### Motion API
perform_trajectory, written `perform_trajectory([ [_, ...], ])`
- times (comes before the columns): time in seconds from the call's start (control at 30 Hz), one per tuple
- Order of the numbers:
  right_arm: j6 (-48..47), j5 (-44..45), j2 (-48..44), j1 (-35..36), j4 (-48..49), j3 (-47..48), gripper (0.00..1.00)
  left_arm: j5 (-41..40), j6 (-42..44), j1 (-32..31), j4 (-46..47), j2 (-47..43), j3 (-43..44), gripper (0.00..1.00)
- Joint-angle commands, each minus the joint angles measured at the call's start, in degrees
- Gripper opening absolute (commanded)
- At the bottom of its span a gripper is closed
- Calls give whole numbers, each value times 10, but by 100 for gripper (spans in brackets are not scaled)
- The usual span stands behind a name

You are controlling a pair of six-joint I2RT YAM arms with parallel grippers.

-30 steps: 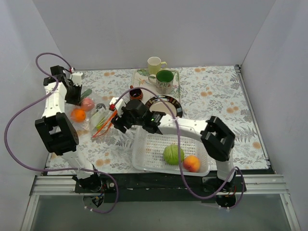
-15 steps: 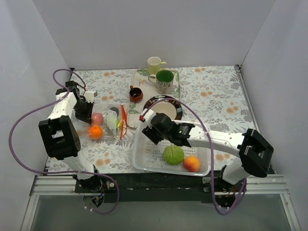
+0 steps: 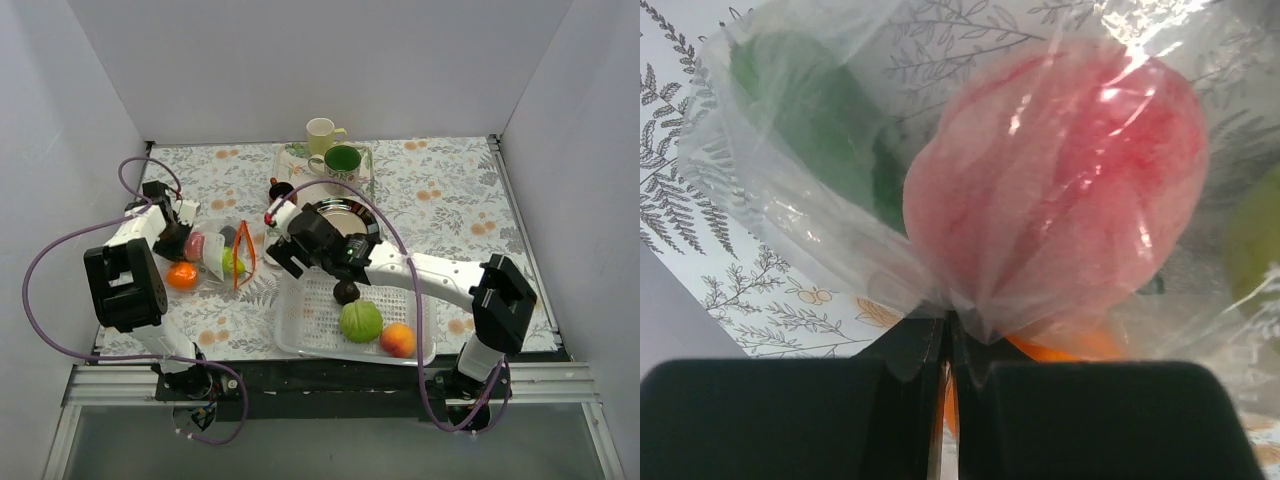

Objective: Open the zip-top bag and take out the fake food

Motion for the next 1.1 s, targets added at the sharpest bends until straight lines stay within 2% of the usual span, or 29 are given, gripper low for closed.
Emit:
perform_trajectory([
  [0.0, -43, -49, 34, -1, 68, 105, 98, -34, 16, 3, 45, 12, -26, 0],
  [0.07, -56, -89, 74, -1, 84, 129, 95, -34, 14, 3, 48, 16, -26, 0],
  [0.13, -72, -125, 117, 0, 116, 149, 86, -31, 15, 3, 51, 18, -25, 0],
  [0.23, -88, -151, 177, -2, 171, 155, 82, -29, 19, 3, 52, 16, -24, 0],
  [0.33, -83, -169, 241, -7, 164, 202, 80, -28, 21, 2, 52, 11, -26, 0],
  [0.53, -69, -192, 312, -12, 146, 266, 72, -34, 33, 2, 59, -5, -40, 0],
  [0.67, -54, -226, 326, -18, 161, 275, 77, -31, 31, 2, 54, -12, -40, 0],
  [0.77, -32, -274, 334, -21, 175, 271, 87, -25, 24, 2, 47, -8, -37, 0],
  [0.83, -22, -308, 333, -21, 197, 261, 91, -18, 12, 3, 38, -4, -34, 0],
  [1.07, -9, -371, 323, -22, 210, 231, 94, -3, -5, 2, 35, -4, -48, 0],
])
